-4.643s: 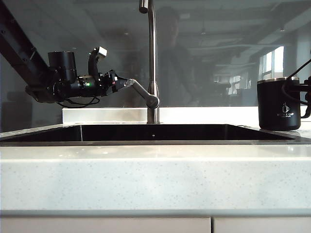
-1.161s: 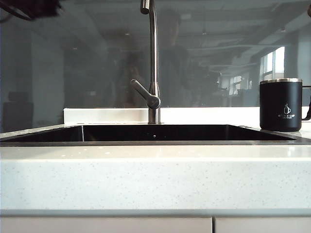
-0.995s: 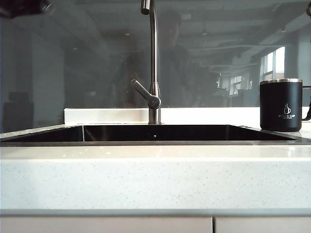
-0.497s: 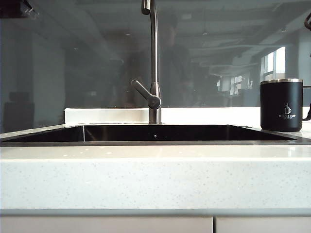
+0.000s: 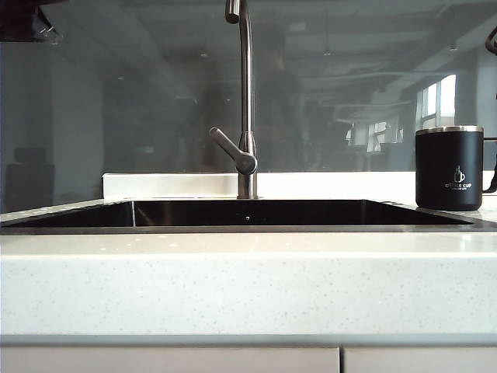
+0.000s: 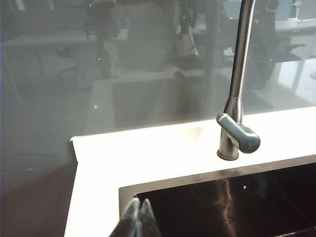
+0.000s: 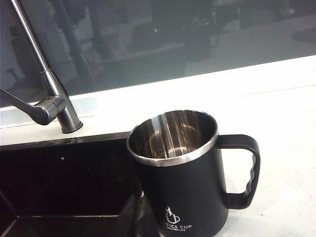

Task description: Pick up the mug next to the sink, go to the faucet to get some water, pour the water into the sink, and finally put the mug back to its place.

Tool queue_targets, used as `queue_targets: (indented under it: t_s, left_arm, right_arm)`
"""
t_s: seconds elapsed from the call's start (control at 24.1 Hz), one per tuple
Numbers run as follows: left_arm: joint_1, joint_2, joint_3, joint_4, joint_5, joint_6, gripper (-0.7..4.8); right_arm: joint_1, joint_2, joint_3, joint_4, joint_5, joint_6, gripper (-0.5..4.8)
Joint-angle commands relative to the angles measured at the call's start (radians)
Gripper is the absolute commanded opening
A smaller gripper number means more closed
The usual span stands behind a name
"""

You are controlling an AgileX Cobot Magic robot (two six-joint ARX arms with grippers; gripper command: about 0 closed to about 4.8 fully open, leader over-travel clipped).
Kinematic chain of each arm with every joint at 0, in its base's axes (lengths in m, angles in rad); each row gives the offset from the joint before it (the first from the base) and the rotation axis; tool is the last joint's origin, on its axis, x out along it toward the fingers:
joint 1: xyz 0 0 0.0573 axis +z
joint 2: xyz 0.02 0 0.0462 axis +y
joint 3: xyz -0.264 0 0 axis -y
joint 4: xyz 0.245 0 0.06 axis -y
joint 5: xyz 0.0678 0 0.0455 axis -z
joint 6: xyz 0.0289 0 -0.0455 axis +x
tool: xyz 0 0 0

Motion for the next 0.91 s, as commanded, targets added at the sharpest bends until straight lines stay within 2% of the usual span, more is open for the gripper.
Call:
queue_targets:
  t_s: [0.04,0.21,0.25,0.37,0.46,0.54,0.66,0.83,0.91]
  left_arm:
    - [0.003,-0.002,0.0,-0.034,-0.032,0.039,-0.02]
    - [0.01,-0.002,0.0,-0.053,-0.063,0.041,-0.02]
    - [0.016,-0.005,0.0,-0.081,-0.053,0.019,-0.02]
    - [0.024,-0.05,-0.002,-0.227,0.019,-0.057,-0.02]
    - [0.042,-0.111,-0.005,-0.36,0.061,-0.086,-0.02]
    - [0.06,-0.204,-0.035,-0.429,0.07,-0.095,-0.02]
    - [0.07,-0.351,-0.14,-0.345,0.059,-0.093,-0.02]
    - [0.088,-0.558,-0.323,-0.19,-0.067,-0.094,-0.02]
    - [0.107,-0.66,-0.401,-0.176,-0.066,-0.104,-0.02]
  right_arm:
    - [0.0,-0.003,0.003,0.017,-0.001,0.003,-0.06]
    - [0.0,-0.003,0.003,0.016,-0.001,0.003,-0.06]
    - [0.0,-0.003,0.003,0.016,-0.001,0.003,-0.06]
    - [0.0,-0.003,0.003,0.016,-0.001,0.003,-0.06]
    - [0.0,-0.003,0.003,0.014,-0.001,0.003,-0.06]
    - [0.0,-0.003,0.003,0.014,-0.001,0.003,-0.06]
    - [-0.001,-0.003,0.003,0.013,0.0,0.003,-0.06]
    - [0.0,-0.003,0.003,0.011,-0.002,0.003,-0.06]
    - [-0.001,-0.003,0.003,0.011,0.003,0.003,-0.06]
